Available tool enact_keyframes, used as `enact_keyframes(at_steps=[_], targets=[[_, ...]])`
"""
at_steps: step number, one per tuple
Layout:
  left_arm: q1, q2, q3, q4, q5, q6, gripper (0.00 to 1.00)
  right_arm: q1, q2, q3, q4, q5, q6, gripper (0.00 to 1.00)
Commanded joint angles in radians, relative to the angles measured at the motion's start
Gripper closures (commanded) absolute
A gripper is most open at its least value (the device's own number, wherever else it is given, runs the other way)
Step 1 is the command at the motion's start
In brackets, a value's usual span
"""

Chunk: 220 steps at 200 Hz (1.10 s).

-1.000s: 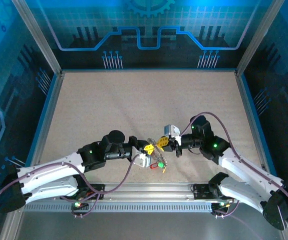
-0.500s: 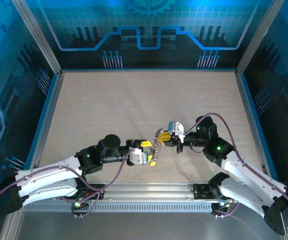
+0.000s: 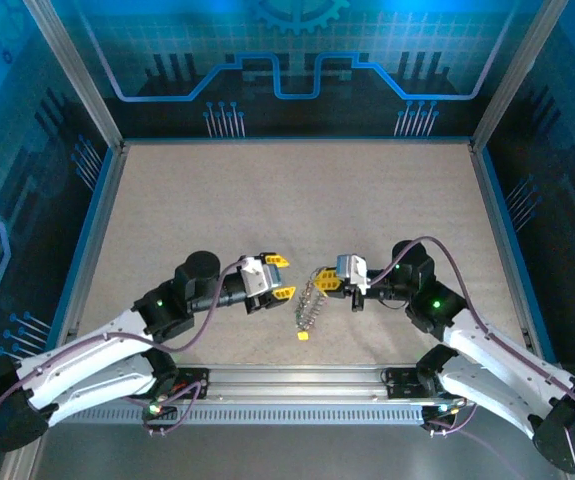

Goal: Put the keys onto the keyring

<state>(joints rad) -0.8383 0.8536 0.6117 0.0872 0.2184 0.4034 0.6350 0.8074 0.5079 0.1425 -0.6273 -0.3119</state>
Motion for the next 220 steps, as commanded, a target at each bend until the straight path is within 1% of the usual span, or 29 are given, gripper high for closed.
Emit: enact_keyframes(at_steps=[1,14,28,36,81,150,183,208,220], targets=[[0.014,0.038,0.067,-0.044,0.104,-0.068,0.51,0.026,-0.017,-0.018,0.122,0.034,-0.011,1.00],[0.018,0.058,0.068,-0.044,0.152,-0.070,0.53,0.037,-0.016,-0.027,0.161,0.055,-0.003,1.00],[0.032,0.078,0.066,-0.046,0.185,-0.082,0.63,0.045,-0.018,-0.035,0.184,0.077,0.007,1.00],[0.040,0.086,0.065,-0.050,0.201,-0.088,0.65,0.048,-0.019,-0.039,0.197,0.085,0.015,1.00],[0.052,0.103,0.063,-0.040,0.228,-0.099,0.64,0.054,-0.016,-0.043,0.204,0.093,0.026,1.00],[0.052,0.143,0.080,-0.019,0.202,-0.091,0.64,0.075,0.009,-0.035,0.217,0.089,0.025,1.00],[0.052,0.144,0.080,0.004,0.203,-0.093,0.65,0.077,0.011,-0.034,0.209,0.078,0.020,1.00],[0.052,0.146,0.094,-0.013,0.226,-0.087,0.70,0.086,0.013,-0.029,0.190,0.077,0.002,1.00],[0.053,0.147,0.098,-0.019,0.232,-0.083,0.71,0.097,0.016,-0.023,0.175,0.085,-0.011,1.00]])
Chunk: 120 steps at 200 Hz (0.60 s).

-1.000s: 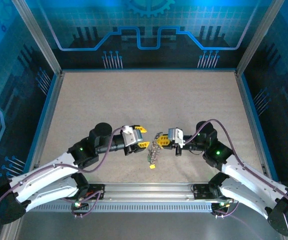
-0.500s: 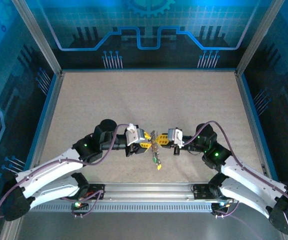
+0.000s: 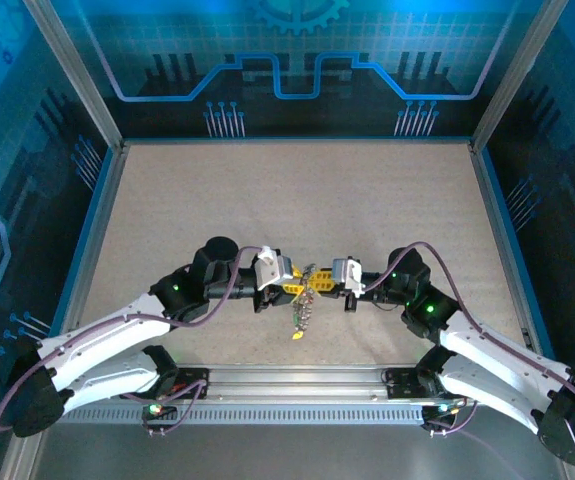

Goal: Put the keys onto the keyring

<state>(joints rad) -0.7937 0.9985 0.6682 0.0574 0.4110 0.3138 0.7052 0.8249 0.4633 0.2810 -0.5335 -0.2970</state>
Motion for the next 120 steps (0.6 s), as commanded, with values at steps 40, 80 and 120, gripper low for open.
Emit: enact_keyframes(at_steps=[40,80,120], targets=[[0.007,0.012,0.047,-0.003,0.054,0.012,0.80,0.037,0.008,0.030,0.038,-0.003,-0.031,1.00],[0.008,0.021,0.078,-0.095,0.057,0.071,0.99,0.038,0.003,0.038,0.000,0.012,-0.048,1.00],[0.008,0.024,0.201,-0.369,-0.004,0.210,1.00,0.038,0.001,0.112,-0.249,0.099,-0.147,0.96]])
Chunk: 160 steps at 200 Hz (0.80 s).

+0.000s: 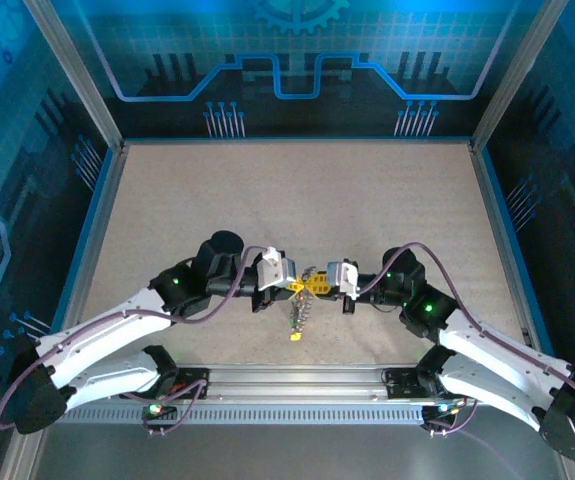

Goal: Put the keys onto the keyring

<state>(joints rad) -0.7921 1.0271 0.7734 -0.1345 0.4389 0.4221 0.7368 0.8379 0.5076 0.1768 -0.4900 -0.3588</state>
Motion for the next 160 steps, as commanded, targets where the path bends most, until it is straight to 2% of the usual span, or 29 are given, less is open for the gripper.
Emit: enact_keyframes(at_steps=[1,24,39,79,105,127,160], targets=[[0.007,-0.004,0.100,-0.182,-0.035,0.105,1.00,0.006,-0.012,0.070,-0.150,0.057,-0.087,0.96],[0.006,0.013,0.183,-0.330,-0.082,0.173,1.00,0.007,0.002,0.105,-0.242,0.059,-0.128,0.77],[0.003,0.036,0.244,-0.423,-0.119,0.210,1.00,0.007,0.015,0.120,-0.273,0.054,-0.139,0.72],[-0.050,0.118,0.375,-0.616,-0.220,0.305,1.00,0.006,0.050,0.144,-0.283,0.020,-0.137,0.70],[-0.072,0.174,0.437,-0.688,-0.220,0.312,1.00,0.009,0.065,0.152,-0.267,0.005,-0.131,0.70],[-0.072,0.214,0.487,-0.720,-0.220,0.265,1.00,0.007,0.079,0.156,-0.261,-0.031,-0.129,0.70],[-0.071,0.240,0.518,-0.718,-0.194,0.242,1.00,0.030,0.099,0.140,-0.220,-0.047,-0.115,0.71]])
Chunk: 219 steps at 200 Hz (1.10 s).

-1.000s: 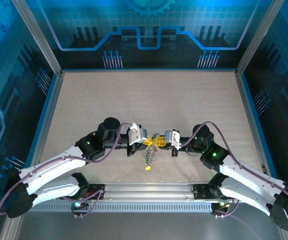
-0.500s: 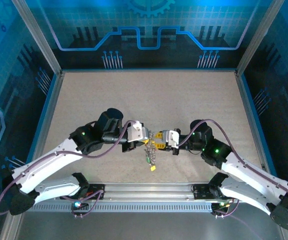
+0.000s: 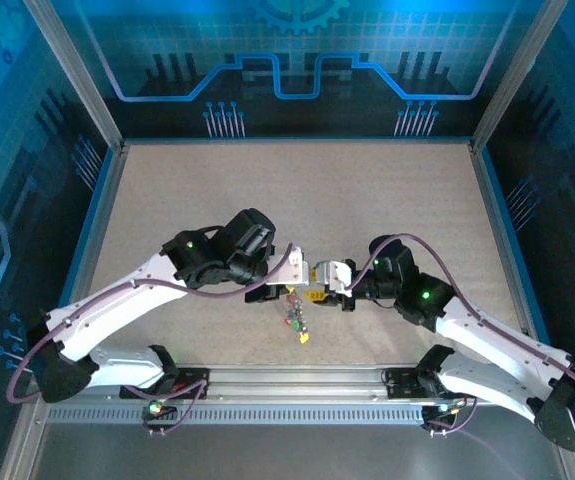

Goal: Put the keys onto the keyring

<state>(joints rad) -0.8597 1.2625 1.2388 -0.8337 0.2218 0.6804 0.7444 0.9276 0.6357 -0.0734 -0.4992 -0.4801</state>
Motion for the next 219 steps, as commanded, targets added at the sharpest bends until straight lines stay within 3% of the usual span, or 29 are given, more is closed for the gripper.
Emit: enact_keyframes(at_steps=[1,72,85,104,163,178,197,212,219], targets=[[-0.004,0.005,0.052,-0.018,0.022,-0.017,1.00,0.022,0.010,0.011,0.033,-0.038,0.007,0.71],[-0.005,0.008,0.054,0.004,0.079,-0.011,1.00,0.031,0.025,-0.010,0.114,-0.015,0.069,0.78],[-0.005,-0.004,0.047,0.024,0.101,-0.012,1.00,0.032,0.030,-0.010,0.115,-0.006,0.075,0.89],[-0.006,-0.031,0.026,0.062,0.117,-0.013,1.00,0.033,0.026,-0.017,0.122,-0.004,0.085,0.96],[-0.006,-0.077,-0.017,0.110,0.111,0.004,1.00,0.034,0.043,-0.021,0.141,-0.018,0.133,0.86],[-0.006,-0.085,-0.027,0.122,0.113,0.008,1.00,0.033,0.046,-0.021,0.149,-0.025,0.138,0.88],[-0.006,-0.094,-0.037,0.133,0.110,0.011,1.00,0.032,0.052,-0.014,0.146,-0.038,0.140,1.00],[-0.006,-0.105,-0.049,0.146,0.102,0.014,1.00,0.032,0.050,-0.014,0.152,-0.050,0.145,1.00],[-0.006,-0.111,-0.058,0.157,0.091,0.009,0.92,0.033,0.044,-0.017,0.163,-0.051,0.151,1.00]])
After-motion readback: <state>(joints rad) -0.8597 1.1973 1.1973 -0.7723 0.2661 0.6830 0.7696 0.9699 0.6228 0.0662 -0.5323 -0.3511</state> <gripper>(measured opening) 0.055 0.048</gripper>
